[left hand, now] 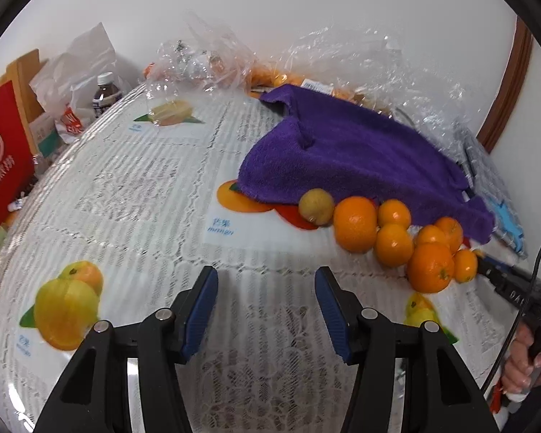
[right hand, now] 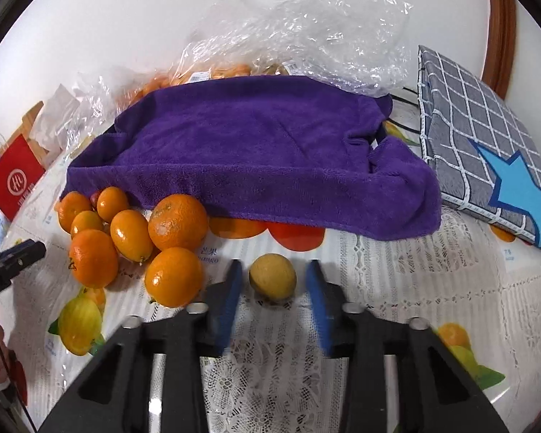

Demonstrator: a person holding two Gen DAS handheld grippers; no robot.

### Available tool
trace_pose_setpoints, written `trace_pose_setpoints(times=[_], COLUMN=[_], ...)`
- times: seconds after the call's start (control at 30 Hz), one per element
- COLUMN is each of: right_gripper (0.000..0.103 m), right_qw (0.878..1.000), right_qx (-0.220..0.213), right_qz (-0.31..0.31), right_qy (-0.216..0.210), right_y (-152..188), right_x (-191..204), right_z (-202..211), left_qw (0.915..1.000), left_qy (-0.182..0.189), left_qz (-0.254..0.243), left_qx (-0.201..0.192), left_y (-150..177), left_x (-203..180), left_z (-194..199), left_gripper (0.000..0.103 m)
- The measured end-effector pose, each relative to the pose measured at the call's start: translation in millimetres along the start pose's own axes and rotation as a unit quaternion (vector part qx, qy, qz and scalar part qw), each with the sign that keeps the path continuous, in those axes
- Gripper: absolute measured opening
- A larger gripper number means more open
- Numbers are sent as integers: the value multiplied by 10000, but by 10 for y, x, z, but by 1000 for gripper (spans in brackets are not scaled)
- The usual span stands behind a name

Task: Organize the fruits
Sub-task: 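Close the left gripper on a small yellow fruit while the right gripper grasps one too, then carry the small fruit onto the purple towel with the left gripper while the right gripper does likewise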

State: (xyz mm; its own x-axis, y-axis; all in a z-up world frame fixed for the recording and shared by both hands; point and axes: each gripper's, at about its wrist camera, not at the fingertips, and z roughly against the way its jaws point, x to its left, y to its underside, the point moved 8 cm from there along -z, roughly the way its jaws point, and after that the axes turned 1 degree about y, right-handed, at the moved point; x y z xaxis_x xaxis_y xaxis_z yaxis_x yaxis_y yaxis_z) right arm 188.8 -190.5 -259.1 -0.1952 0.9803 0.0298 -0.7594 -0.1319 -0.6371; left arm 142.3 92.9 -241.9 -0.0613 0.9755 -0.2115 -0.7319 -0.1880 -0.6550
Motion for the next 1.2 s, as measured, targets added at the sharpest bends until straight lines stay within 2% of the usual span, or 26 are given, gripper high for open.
trace_pose_setpoints(times=[0.07,0.17,0.27,0.33,0.43,0.57,0.8,0.83,0.87,0.93,1.2], right_gripper=[26,26,26,26,26,26,26,26,26,26,26], right_qw=[9997,9993,9983,9986,9984,9986,9984,9985,9984,9983,9976], right_qx=[-62,-174,-251,-188,-200,-175,-147,-144,-158,-204,-339], right_qz=[-107,-225,-306,-294,-255,-258,-216,-207,-202,-212,-274], right_qy=[-188,-248,-417,-400,-455,-419,-495,-493,-502,-498,-536], right_y=[20,34,27,35,30,44,42,41,39,33,19], right_x=[-21,-66,-74,-64,-43,-44,-35,-34,-33,-40,-62], right_z=[45,105,138,118,120,119,102,100,105,121,167], left_qw=[10000,9999,9994,9993,9989,9975,9987,9987,9985,9980,9971], left_qy=[11,-30,-115,-89,152,61,238,265,366,548,689], left_qz=[-38,-158,-293,-311,-397,-693,-427,-407,-379,-251,156], left_qx=[-20,-4,139,189,191,158,172,167,177,164,-289], left_y=[-62,-166,-252,-278,-309,-336,-429,-429,-428,-415,-471], left_x=[-40,-94,-115,-124,-203,-294,-272,-261,-265,-256,-119], left_z=[-31,-99,-214,-275,-346,-418,-498,-498,-502,-490,-324], left_gripper=[47,41,38,37,35,35,35,34,26,26,26])
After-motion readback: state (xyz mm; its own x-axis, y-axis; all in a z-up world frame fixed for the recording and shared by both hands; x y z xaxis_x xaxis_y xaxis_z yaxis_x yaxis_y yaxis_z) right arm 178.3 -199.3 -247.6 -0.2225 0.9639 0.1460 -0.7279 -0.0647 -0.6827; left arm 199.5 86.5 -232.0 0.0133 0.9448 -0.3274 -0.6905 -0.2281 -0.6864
